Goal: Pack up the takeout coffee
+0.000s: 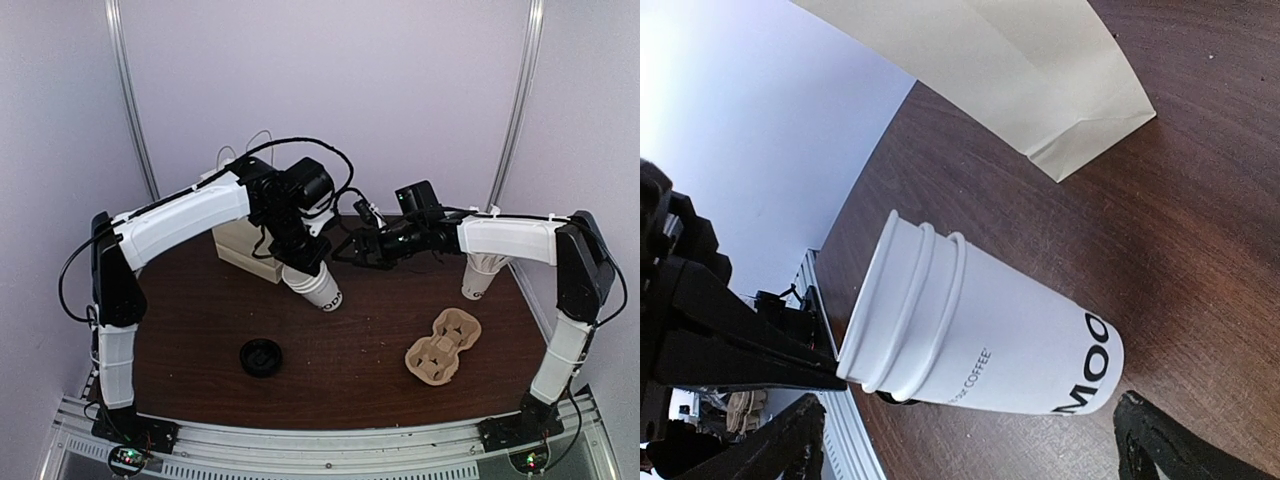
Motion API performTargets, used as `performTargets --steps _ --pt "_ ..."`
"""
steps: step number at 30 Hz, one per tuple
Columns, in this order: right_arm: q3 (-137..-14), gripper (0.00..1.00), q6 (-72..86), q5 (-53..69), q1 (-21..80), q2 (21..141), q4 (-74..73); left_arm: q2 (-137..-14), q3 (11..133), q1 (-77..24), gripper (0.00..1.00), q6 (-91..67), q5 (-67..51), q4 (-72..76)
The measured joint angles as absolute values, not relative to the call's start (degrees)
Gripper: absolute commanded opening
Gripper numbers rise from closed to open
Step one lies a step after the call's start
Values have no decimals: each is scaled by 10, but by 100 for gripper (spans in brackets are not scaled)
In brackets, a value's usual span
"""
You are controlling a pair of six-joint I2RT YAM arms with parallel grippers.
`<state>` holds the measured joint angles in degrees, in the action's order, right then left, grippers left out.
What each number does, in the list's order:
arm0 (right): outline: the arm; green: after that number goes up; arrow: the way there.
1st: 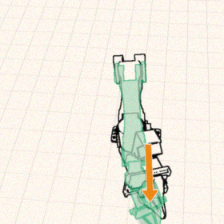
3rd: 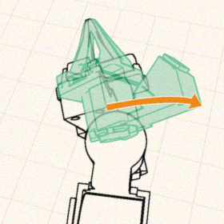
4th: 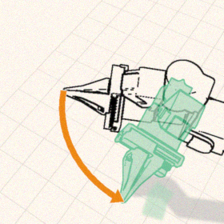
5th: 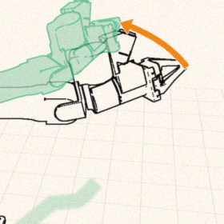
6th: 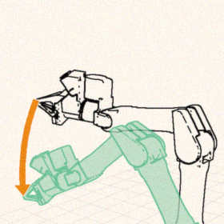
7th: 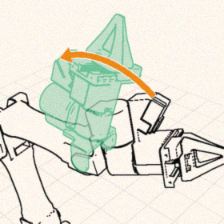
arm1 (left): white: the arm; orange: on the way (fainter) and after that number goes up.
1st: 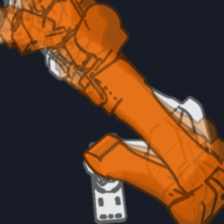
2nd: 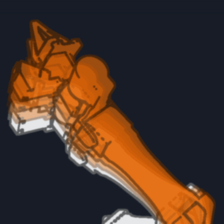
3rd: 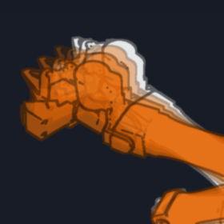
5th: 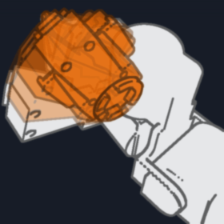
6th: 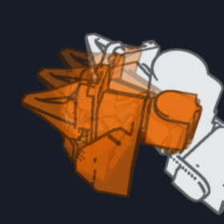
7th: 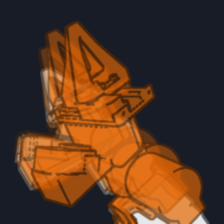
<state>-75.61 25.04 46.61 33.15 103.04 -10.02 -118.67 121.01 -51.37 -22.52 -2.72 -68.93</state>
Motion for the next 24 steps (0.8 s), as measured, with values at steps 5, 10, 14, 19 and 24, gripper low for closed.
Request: performTargets --steps 5,10,14,19,24 --pt "-756 100 269 477 331 1036 -77 -1167 1192 -510 0 -246 -73 -658" --pt "-756 100 274 481 331 1050 -73 -1157 1180 -510 0 -261 -103 -638" --pt "-755 100 276 480 331 1051 -69 -1157 1173 -510 0 -269 -114 -630" --pt "-753 100 275 474 332 1056 -69 -1153 1163 -510 0 -274 -115 -625" --pt "-744 100 269 446 335 1057 -77 -1150 1148 -510 0 -281 -112 -618"
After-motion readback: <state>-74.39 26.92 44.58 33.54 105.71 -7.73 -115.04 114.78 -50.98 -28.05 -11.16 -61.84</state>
